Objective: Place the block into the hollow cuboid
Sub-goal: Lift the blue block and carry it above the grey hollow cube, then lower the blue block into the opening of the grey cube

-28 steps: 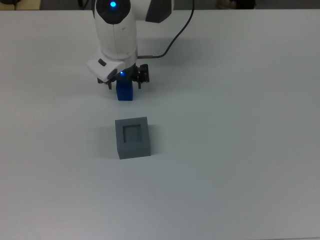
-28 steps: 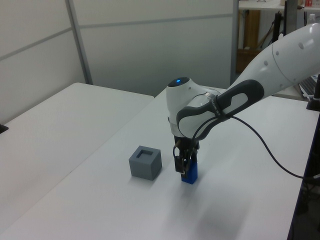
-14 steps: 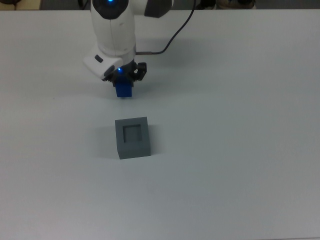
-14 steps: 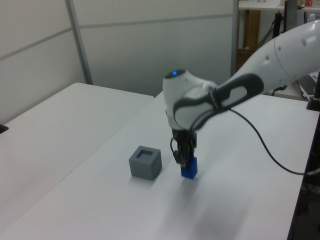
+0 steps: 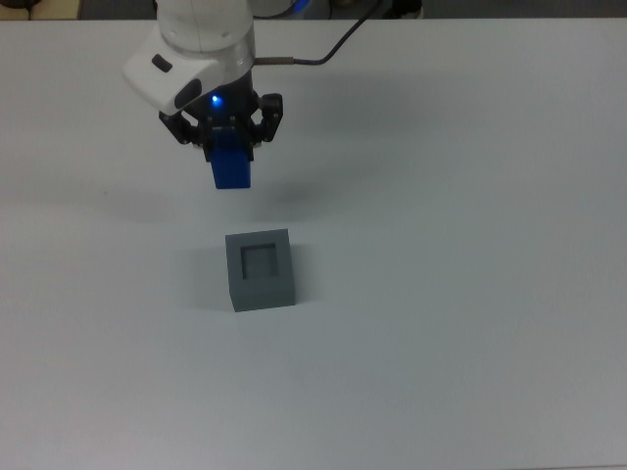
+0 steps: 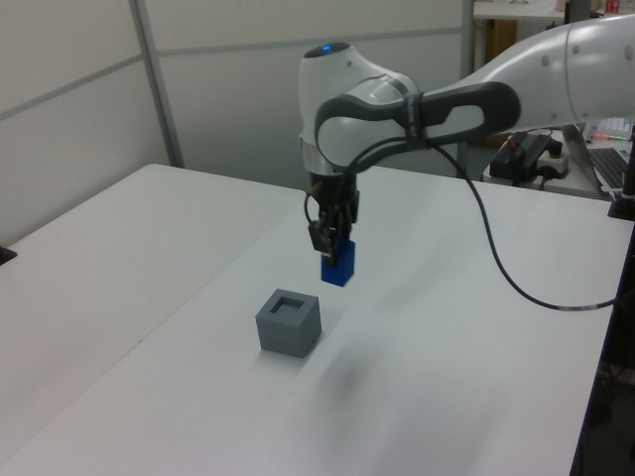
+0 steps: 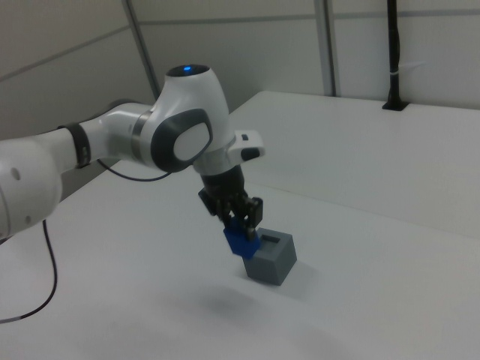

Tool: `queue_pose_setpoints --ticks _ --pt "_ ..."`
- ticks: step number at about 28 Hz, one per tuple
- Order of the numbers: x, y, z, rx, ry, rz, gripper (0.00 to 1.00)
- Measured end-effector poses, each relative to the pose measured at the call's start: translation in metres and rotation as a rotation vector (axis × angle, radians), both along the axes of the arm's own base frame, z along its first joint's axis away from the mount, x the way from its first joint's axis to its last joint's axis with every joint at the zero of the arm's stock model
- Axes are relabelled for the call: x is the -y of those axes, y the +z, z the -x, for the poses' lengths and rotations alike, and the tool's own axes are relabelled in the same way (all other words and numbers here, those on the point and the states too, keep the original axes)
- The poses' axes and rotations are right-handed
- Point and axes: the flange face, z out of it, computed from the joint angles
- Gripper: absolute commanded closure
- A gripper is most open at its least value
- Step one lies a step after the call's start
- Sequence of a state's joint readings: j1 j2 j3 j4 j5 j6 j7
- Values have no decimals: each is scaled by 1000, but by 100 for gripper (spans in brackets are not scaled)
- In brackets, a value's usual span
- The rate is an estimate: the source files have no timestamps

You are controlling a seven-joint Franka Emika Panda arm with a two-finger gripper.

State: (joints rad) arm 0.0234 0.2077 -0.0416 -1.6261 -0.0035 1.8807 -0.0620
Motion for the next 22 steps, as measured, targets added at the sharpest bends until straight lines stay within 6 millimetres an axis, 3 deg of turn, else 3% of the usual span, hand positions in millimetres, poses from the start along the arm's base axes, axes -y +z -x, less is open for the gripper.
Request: queue_pose_setpoints --ticks 4,12,22 --pt "-1 -4 -25 23 -3 -12 100" --pt "-2 -34 -70 146 3 -10 100" --pt "-18 -60 -82 158 56 -12 99"
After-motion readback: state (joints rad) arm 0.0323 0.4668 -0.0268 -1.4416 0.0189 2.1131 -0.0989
